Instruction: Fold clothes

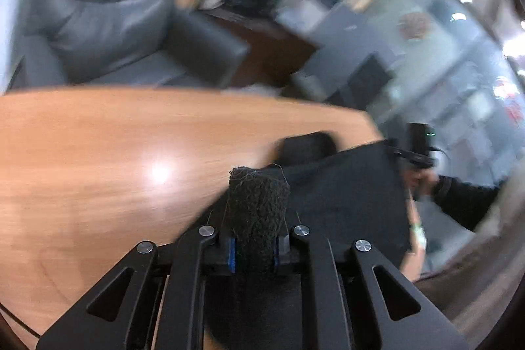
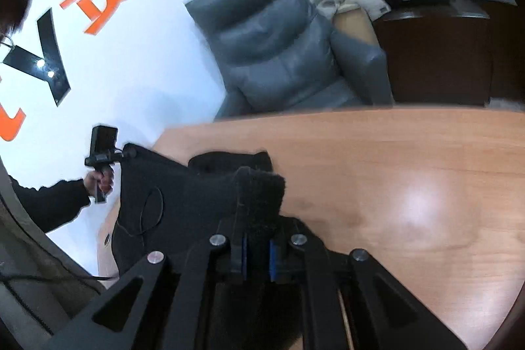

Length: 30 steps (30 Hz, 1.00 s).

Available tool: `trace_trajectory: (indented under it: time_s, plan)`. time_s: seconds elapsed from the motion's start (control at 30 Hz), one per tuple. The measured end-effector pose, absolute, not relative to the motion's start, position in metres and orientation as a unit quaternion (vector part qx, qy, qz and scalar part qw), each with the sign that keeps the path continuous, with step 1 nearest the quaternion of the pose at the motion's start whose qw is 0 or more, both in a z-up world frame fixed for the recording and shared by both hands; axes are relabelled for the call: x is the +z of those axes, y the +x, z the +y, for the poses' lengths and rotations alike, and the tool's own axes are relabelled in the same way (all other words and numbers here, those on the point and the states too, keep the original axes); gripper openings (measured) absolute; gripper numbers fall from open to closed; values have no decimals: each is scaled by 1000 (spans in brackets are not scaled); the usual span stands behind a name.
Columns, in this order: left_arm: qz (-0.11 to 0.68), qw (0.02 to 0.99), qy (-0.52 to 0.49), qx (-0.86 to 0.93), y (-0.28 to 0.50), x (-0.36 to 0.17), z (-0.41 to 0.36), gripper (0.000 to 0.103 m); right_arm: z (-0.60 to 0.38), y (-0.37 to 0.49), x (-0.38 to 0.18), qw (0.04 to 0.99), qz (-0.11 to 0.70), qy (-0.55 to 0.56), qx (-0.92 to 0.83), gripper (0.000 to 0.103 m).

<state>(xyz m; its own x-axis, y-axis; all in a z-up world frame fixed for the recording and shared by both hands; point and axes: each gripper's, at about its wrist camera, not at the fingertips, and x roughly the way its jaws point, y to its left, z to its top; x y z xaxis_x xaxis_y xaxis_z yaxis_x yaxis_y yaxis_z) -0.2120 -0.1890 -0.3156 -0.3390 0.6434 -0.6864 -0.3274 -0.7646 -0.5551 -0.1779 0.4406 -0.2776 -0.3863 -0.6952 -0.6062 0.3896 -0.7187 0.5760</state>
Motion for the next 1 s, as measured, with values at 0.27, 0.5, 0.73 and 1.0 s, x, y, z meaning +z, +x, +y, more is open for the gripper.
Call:
trace_trajectory:
  time_s: [0.27,0.5,0.73,1.0]
  plan:
    - [-171,308,-501,790,-215,-321,-197,15,450,-171,-273,322,-165,444,-820,9]
    - [-155,313,-489,800,-222,-311,-192,47,439,-188,-291,315,-165,490,-796,46]
    - [-145,292,-523,787,-251,-333,-182,62,433,-203,-313,315,-198,513,-774,54]
    - [-153,276,-571,758,-253,-364,-185,18,416,-197,-278,338,-151,475,-798,12]
